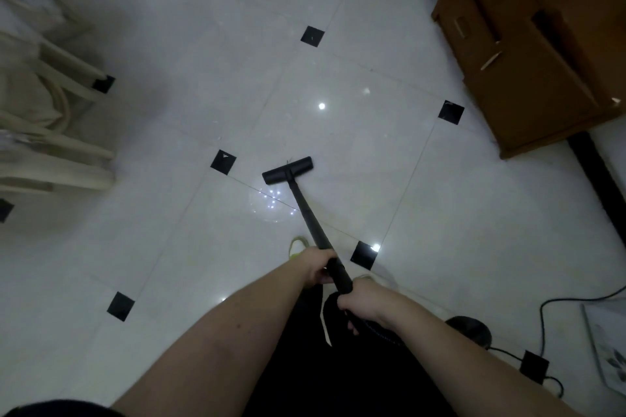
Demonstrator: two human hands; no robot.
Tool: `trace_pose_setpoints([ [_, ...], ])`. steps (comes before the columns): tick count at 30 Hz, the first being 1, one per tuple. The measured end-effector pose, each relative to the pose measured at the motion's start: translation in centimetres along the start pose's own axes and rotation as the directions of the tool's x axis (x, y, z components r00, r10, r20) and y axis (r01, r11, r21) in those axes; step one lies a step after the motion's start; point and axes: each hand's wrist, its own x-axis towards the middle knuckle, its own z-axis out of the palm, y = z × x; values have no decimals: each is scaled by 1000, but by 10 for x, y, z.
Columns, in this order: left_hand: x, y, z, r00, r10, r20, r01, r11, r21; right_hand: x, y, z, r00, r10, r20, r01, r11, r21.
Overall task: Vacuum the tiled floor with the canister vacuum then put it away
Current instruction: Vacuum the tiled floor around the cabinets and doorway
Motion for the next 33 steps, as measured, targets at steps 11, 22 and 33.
trace_pose_setpoints([
  [11,21,51,-46,999,40,-5,-40,998,42,39,-59,7,1000,8,-1,-8,1000,-23],
  [22,13,50,-60,999,25,32,-27,997,66,39,-58,22,999,15,-30,-14,999,31],
  [33,-17,-1,-24,998,-4,62,7,999,-45,9,-6,22,1000,19,-25,-21,998,-60],
])
